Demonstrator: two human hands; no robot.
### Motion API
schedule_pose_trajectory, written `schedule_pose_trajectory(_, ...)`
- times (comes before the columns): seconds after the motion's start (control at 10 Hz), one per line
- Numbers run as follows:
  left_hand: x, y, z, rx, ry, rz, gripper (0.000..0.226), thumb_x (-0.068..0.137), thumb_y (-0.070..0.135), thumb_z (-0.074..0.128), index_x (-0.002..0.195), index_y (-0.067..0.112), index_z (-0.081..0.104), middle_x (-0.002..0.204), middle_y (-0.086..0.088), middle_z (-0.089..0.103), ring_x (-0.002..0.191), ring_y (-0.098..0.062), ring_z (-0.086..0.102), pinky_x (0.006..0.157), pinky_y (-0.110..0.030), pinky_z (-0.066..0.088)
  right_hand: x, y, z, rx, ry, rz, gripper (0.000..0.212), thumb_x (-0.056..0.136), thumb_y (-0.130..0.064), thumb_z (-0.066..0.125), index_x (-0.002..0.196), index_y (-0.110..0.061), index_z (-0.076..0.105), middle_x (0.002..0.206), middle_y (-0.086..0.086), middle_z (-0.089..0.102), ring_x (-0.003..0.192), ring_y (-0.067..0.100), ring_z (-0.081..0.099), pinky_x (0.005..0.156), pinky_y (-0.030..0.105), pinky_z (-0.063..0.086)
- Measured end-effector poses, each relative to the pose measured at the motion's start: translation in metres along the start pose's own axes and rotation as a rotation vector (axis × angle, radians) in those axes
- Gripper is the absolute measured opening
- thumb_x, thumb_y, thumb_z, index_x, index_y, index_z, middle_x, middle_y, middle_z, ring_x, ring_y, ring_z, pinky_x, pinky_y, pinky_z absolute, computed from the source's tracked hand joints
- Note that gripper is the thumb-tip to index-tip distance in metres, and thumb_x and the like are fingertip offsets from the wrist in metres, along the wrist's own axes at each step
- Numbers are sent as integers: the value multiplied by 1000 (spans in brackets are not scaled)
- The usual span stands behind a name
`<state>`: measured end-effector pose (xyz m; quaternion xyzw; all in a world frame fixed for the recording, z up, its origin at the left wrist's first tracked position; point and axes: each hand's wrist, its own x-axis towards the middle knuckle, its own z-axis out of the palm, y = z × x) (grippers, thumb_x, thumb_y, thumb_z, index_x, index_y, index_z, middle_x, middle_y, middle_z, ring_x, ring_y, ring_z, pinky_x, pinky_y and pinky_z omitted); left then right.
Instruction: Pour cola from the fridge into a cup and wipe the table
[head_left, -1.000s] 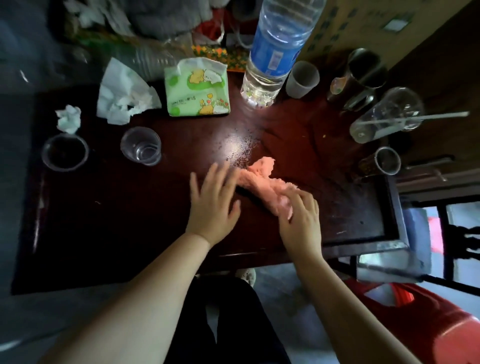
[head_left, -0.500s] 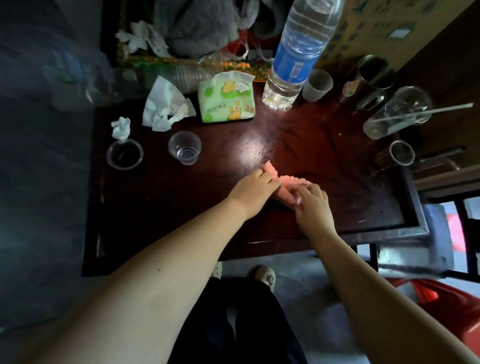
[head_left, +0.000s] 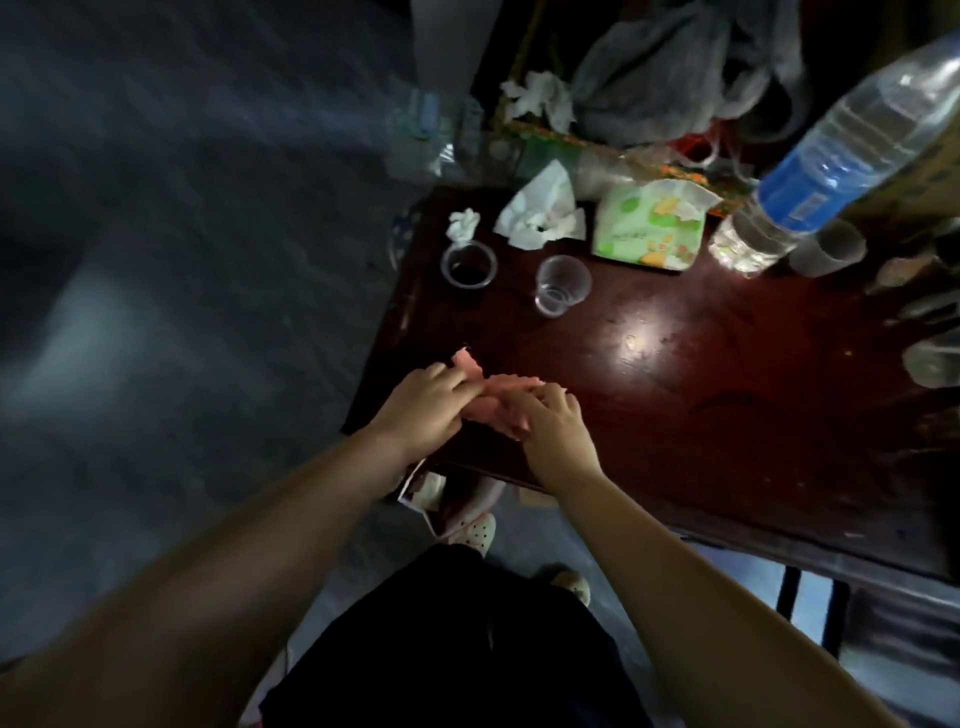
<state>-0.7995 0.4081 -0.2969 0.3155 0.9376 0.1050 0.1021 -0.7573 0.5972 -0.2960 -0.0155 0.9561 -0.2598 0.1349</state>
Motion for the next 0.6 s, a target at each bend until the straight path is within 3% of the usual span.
schedule_pose_trajectory(0.2,-45,-27,-1,72,71,-155,51,60,8,73,110,19,68,92,-2,66,81,-29,62,74,-42,49,18,-36,24,-108,-101,-165,39,94,-13,45,129,-27,54,129,7,45,116,27,37,96,34,33)
schedule_pose_trajectory(0.3,-47,-28,0,59,71,-189,50,65,7,68,113,20,66,96,-3,66,86,-29,62,81,-44,47,20,-33,28,-154,-99,-197,41,94,-14,43,132,-27,50,132,3,44,118,25,35,98,33,32)
schedule_pose_trajectory(0.4,-43,-18,-11,42,-55,-262,49,77,11,58,124,22,58,113,-1,61,104,-29,56,98,-45,34,16,-29,22,-156,-231,-170,56,92,-11,40,145,-26,30,145,6,36,130,28,31,108,33,29)
schedule_pose_trajectory(0.5,-27,-9,-33,126,-274,-278,49,86,22,48,135,23,44,129,-2,51,117,-27,49,100,-42,31,6,-33,-2,-118,-287,-173,54,95,-14,44,146,-22,30,148,10,30,137,31,27,112,38,29)
schedule_pose_trajectory(0.6,-1,2,-54,152,-631,-336,57,87,41,42,141,21,40,143,-11,42,122,-31,49,100,-41,38,-2,-27,-35,-129,-229,-153,47,95,-19,47,141,-19,39,139,8,41,130,28,37,106,35,32)
